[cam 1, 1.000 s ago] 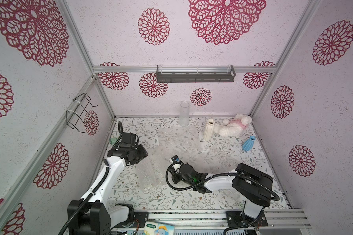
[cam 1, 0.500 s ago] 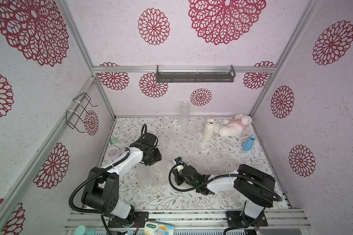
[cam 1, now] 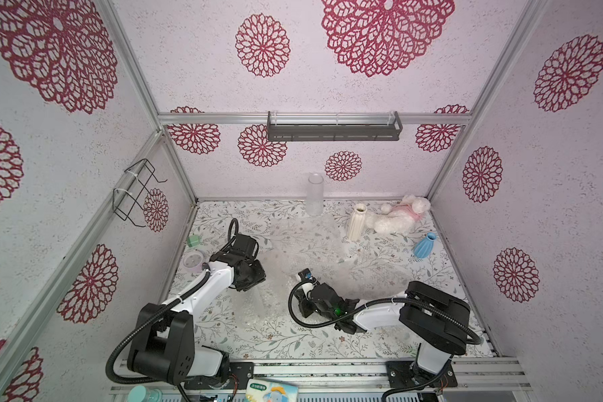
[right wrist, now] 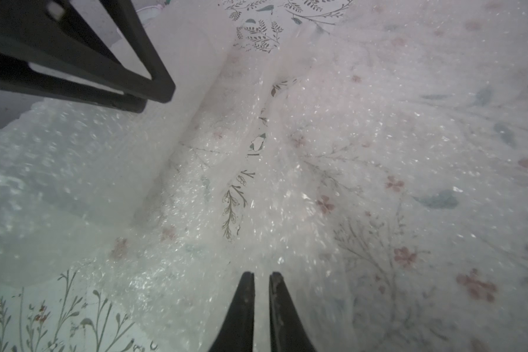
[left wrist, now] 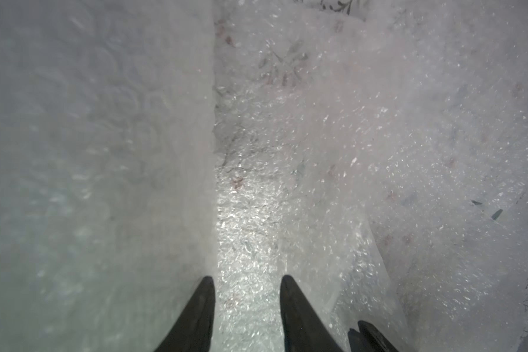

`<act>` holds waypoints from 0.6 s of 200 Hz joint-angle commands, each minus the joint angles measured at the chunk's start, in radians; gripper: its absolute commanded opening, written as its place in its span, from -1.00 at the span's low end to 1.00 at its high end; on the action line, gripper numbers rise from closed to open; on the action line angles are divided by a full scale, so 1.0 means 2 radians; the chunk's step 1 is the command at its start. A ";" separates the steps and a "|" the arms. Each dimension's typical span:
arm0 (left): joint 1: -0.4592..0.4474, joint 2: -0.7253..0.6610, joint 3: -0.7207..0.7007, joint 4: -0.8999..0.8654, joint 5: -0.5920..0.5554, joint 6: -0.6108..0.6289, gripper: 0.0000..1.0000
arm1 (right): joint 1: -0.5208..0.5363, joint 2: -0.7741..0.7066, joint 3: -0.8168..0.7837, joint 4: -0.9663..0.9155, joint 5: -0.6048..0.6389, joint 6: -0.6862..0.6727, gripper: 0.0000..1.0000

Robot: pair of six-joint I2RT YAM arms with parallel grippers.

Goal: Unwrap the vase from the bubble wrap
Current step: Unwrap the bubble wrap at the center of the board.

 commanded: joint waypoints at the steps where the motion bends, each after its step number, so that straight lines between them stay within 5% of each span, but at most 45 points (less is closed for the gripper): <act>1: 0.024 -0.029 -0.005 -0.030 -0.010 0.015 -0.21 | 0.000 -0.003 0.011 0.008 0.009 -0.003 -0.72; 120: 0.146 -0.131 -0.041 -0.054 0.033 0.017 -0.21 | 0.002 -0.009 0.009 0.006 0.013 -0.005 -0.72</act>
